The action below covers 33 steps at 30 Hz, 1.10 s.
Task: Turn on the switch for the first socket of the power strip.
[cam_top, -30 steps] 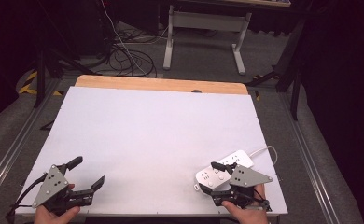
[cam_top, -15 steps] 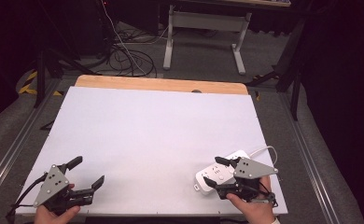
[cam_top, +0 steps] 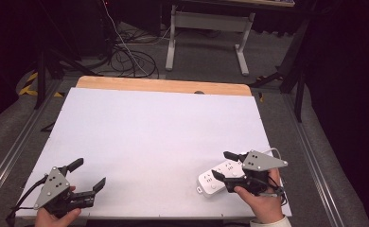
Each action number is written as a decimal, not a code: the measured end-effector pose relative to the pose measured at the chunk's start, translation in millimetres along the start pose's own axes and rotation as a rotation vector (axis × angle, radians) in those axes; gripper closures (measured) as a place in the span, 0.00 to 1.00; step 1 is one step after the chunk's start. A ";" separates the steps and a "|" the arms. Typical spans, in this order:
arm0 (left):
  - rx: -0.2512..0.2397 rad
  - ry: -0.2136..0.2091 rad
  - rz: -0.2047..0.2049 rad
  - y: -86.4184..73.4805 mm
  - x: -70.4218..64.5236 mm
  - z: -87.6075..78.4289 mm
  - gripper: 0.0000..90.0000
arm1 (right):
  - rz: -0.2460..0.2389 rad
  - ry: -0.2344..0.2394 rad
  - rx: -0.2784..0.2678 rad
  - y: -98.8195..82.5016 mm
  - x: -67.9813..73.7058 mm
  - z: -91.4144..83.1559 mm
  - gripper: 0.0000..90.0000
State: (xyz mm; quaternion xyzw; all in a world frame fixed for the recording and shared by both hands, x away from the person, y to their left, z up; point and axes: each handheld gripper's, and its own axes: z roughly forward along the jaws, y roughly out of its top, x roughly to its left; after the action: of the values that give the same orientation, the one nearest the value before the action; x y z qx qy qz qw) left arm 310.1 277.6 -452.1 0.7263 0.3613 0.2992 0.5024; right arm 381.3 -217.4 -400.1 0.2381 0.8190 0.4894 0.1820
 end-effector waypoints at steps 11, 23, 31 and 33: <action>0.003 0.005 -0.002 -0.1 0.5 0.8 0.11 | 0.046 -0.038 0.030 0.7 -16.6 -1.2 0.32; 0.008 0.002 -0.010 -0.4 0.7 1.0 0.11 | 0.130 -0.104 0.068 -7.0 -32.5 0.2 0.37; 0.008 0.003 -0.010 -0.4 0.8 1.2 0.11 | 0.109 -0.117 0.117 -9.0 -40.6 -5.4 0.49; 0.010 0.004 -0.010 -0.5 0.7 1.3 0.11 | 0.104 -0.129 0.142 -9.4 -42.4 -6.0 0.54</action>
State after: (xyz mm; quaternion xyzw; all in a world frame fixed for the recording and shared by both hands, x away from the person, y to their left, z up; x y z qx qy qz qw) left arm 311.4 277.7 -453.0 0.7263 0.3672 0.2964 0.4997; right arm 410.9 -249.7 -403.0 0.3236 0.8246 0.4228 0.1913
